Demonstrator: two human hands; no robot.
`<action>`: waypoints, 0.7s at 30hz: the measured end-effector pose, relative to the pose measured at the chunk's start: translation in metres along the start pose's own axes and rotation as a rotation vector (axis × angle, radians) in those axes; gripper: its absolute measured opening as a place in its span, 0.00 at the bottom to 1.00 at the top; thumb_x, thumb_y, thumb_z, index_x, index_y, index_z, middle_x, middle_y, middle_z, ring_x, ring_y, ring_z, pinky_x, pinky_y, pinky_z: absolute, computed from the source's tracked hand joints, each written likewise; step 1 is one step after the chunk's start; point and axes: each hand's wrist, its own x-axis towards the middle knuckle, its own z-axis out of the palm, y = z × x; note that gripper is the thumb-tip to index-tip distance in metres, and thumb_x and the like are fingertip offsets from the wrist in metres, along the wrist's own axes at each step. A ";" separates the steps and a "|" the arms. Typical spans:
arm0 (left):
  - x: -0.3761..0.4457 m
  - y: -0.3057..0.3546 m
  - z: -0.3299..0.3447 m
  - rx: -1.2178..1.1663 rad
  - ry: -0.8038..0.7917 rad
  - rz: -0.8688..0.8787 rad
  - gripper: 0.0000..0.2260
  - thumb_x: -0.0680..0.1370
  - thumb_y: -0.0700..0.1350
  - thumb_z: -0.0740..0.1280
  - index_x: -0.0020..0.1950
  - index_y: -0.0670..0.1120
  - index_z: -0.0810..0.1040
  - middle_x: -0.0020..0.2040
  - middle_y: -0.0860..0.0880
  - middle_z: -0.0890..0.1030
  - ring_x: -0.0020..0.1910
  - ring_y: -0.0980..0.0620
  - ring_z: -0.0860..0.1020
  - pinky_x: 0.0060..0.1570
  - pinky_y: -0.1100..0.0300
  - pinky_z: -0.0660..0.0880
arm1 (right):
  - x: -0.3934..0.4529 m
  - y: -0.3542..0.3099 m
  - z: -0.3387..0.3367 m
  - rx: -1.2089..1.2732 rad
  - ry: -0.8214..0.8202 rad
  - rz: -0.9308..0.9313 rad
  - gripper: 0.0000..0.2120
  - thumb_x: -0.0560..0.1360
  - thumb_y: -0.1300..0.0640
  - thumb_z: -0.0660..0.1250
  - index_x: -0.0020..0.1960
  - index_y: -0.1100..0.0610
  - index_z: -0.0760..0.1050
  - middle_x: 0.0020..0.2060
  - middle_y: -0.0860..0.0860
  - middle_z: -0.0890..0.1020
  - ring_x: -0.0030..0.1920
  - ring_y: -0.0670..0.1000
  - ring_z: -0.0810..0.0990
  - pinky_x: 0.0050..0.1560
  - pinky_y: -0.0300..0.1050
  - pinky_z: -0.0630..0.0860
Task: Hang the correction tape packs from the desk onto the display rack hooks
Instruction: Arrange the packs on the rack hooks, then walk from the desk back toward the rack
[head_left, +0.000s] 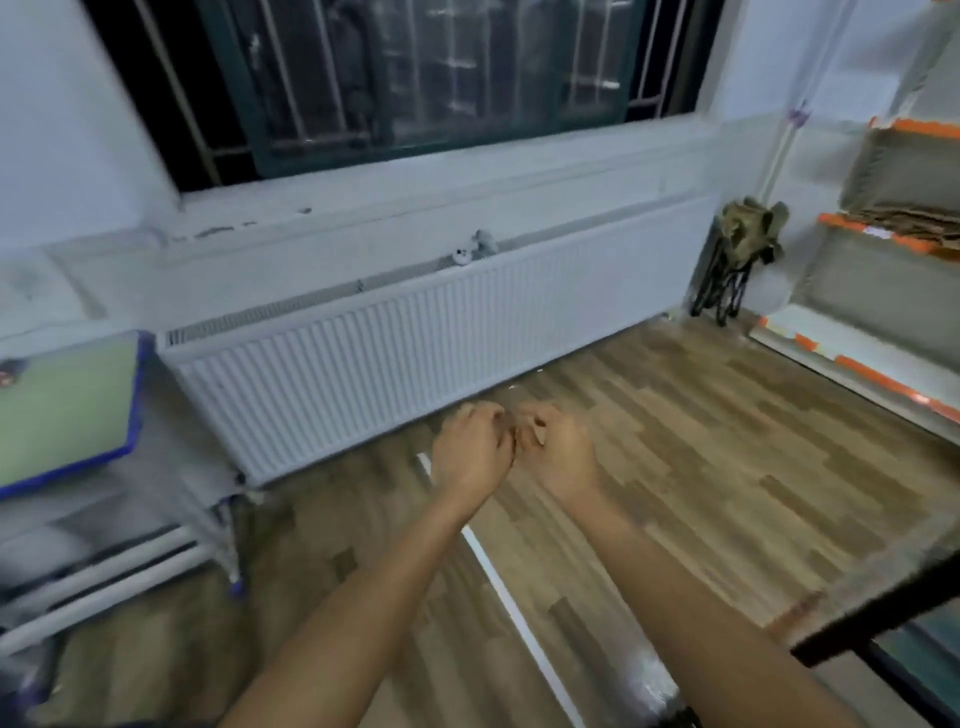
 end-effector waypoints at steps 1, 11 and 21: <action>-0.002 -0.015 -0.008 0.013 0.020 -0.055 0.12 0.78 0.47 0.60 0.56 0.46 0.79 0.54 0.46 0.79 0.53 0.46 0.77 0.51 0.51 0.76 | 0.003 -0.006 0.014 0.018 -0.051 -0.019 0.09 0.72 0.68 0.64 0.49 0.63 0.81 0.45 0.55 0.83 0.46 0.49 0.78 0.42 0.36 0.67; -0.023 -0.192 -0.118 0.122 0.274 -0.468 0.17 0.80 0.51 0.61 0.67 0.46 0.73 0.62 0.44 0.76 0.60 0.45 0.75 0.58 0.52 0.73 | 0.028 -0.124 0.196 0.148 -0.434 -0.200 0.14 0.78 0.59 0.63 0.63 0.57 0.76 0.61 0.53 0.79 0.57 0.50 0.77 0.54 0.32 0.66; -0.028 -0.380 -0.250 0.223 0.371 -0.677 0.19 0.80 0.51 0.62 0.70 0.46 0.70 0.64 0.43 0.74 0.61 0.43 0.74 0.58 0.52 0.71 | 0.053 -0.276 0.389 0.145 -0.592 -0.340 0.14 0.77 0.58 0.63 0.62 0.59 0.76 0.58 0.55 0.80 0.57 0.55 0.78 0.55 0.41 0.70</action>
